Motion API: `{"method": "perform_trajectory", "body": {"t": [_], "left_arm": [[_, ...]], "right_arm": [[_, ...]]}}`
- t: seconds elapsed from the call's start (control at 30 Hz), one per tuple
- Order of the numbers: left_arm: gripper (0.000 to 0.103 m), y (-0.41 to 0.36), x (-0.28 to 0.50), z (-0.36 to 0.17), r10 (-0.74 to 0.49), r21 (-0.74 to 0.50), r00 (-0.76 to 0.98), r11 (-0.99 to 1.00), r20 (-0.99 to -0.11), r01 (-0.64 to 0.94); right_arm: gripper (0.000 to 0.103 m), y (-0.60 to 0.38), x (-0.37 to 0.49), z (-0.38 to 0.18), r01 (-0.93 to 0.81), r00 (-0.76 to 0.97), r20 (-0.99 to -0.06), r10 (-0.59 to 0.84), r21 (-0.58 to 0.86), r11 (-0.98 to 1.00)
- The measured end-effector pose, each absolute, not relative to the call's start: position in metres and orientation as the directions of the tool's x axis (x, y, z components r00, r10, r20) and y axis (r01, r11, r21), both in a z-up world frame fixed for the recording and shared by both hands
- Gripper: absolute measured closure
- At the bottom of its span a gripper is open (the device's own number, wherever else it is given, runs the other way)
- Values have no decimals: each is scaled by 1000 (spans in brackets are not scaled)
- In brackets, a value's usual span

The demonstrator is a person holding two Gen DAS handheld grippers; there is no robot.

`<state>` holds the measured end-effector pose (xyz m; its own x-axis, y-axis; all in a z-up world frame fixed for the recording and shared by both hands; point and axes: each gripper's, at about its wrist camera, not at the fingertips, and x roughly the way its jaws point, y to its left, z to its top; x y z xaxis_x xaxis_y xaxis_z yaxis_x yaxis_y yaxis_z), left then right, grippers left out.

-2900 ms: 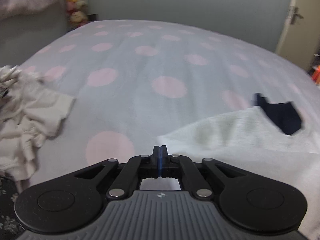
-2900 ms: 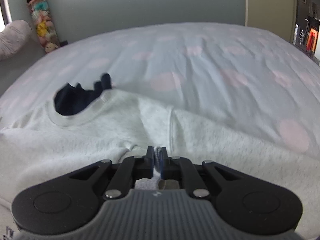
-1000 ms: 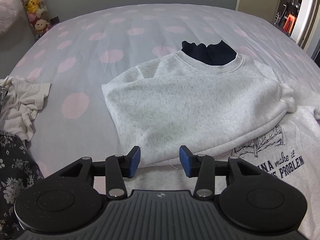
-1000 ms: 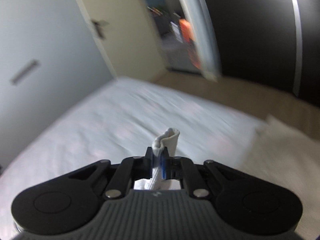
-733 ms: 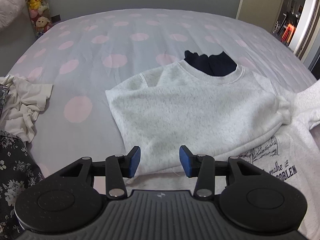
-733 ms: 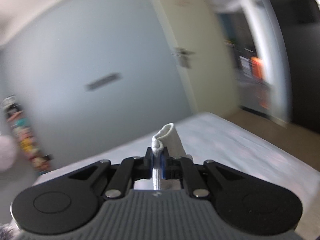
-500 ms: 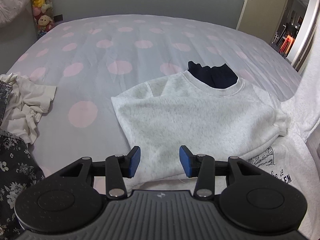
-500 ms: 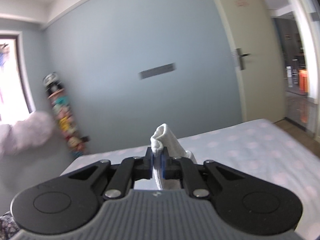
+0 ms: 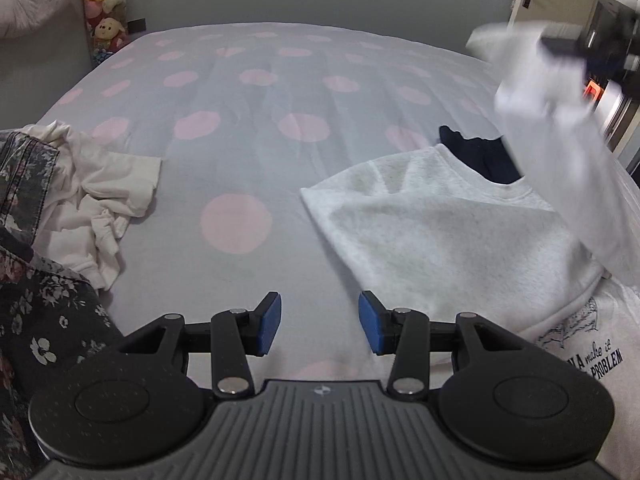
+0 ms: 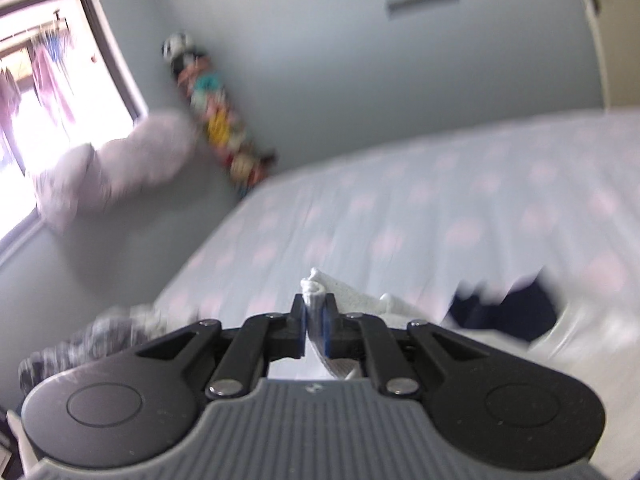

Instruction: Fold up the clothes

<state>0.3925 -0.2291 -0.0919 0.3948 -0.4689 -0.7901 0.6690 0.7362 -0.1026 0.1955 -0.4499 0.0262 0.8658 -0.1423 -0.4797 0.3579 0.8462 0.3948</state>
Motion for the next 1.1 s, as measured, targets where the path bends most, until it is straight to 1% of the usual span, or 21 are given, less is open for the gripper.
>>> {"method": "perform_trajectory", "body": {"t": [0.3,0.4,0.47,0.5,0.53,0.57,0.7,0.77,0.9,1.07,1.1], "left_arm": [[62,-221,418,-99,-466,-110,392,743,-793,660],[62,-222,418,-99,-455,-115,385,752,-803,649],[62,-222,415,-96,-460,-128,376,752,-804,646],[62,-223,413,-94,-463,-133,373,752,-804,646],[62,-225,411,-92,-463,-133,373,752,-804,646],[62,-227,409,-90,-465,-135,372,751,-804,647],[55,-240,398,-80,-486,-167,353,745,-800,646],[54,-248,393,-79,-504,-203,330,741,-798,640],[54,-269,384,-86,-505,-220,313,742,-804,633],[62,-294,381,-104,-485,-207,299,743,-822,636],[71,-298,381,-109,-476,-198,299,745,-827,638]], "right_arm": [[93,-410,246,-93,359,757,-653,16,437,825],[87,-398,260,-129,361,715,-696,67,449,818],[79,-410,243,-117,355,728,-683,57,448,821],[70,-415,234,-112,353,735,-676,53,447,822],[64,-421,225,-106,350,741,-669,48,446,824],[64,-427,216,-100,347,748,-663,43,446,825],[62,-450,181,-77,337,773,-634,24,443,831],[60,-462,162,-65,335,784,-621,10,436,835],[59,-506,94,-53,419,757,-641,-129,324,848],[59,-555,11,-66,554,675,-678,-289,209,806],[59,-561,-1,-73,571,652,-691,-311,178,801]]}}
